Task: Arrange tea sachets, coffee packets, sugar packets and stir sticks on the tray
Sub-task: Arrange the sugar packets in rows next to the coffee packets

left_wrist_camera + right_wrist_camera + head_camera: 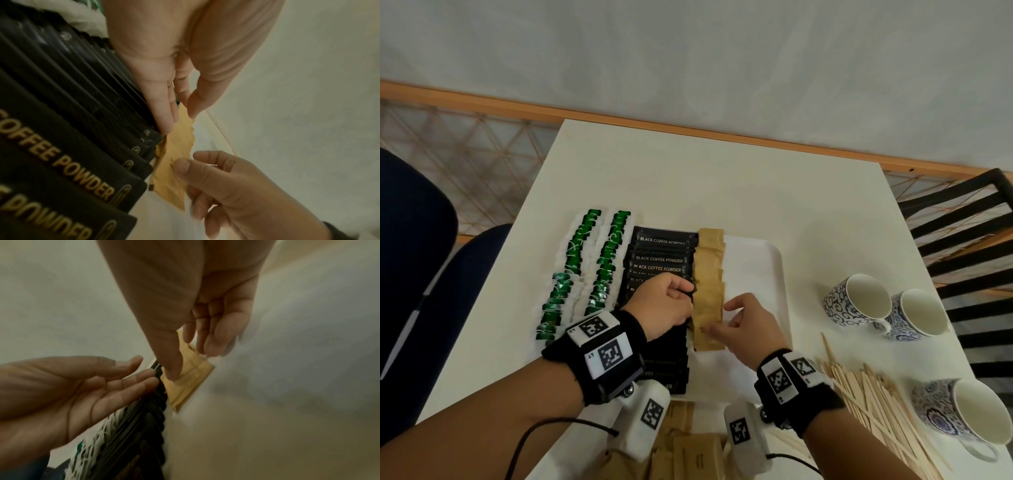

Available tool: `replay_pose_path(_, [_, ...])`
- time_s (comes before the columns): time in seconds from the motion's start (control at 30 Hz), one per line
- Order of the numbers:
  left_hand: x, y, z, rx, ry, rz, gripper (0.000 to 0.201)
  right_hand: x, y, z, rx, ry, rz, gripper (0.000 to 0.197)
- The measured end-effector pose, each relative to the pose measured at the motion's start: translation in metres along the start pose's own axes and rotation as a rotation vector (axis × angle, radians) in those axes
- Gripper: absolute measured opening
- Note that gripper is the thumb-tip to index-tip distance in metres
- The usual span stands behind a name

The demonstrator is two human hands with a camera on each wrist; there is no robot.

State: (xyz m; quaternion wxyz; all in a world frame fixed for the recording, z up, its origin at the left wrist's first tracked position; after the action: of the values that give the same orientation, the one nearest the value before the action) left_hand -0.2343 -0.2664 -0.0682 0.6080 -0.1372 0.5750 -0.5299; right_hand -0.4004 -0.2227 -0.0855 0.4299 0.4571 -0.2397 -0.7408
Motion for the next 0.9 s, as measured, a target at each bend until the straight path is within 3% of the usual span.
replay_pose_path(0.3, [0.003, -0.004, -0.003, 0.043, -0.013, -0.011, 0.018, 0.002, 0.004, -0.007, 0.033, 0.016, 0.042, 0.061])
replay_pose_path(0.67, [-0.002, -0.008, 0.003, 0.088, -0.035, -0.067, 0.016, 0.006, 0.001, -0.004, 0.058, 0.000, 0.049, 0.062])
replay_pose_path(0.77, [-0.015, -0.011, 0.002, 0.126, -0.013, -0.113, 0.014, -0.015, 0.004, 0.001, 0.038, 0.023, 0.087, 0.048])
replay_pose_path(0.9, [-0.042, -0.005, -0.001, 0.231, 0.075, -0.151, 0.014, -0.053, 0.008, -0.005, -0.168, 0.145, 0.185, 0.022])
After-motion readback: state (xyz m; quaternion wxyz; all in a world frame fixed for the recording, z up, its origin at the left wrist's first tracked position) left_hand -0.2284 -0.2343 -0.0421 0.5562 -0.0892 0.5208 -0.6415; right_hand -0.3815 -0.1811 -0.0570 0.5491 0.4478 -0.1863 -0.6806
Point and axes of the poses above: each hand's wrist, its own x-axis towards the middle knuckle, its own z-axis out of the back of the hand, y = z × x, the point moved 9 cm from there along x, towards the middle knuckle, and after that the axes turned 13 degrees about x, right-handed, at the moved point
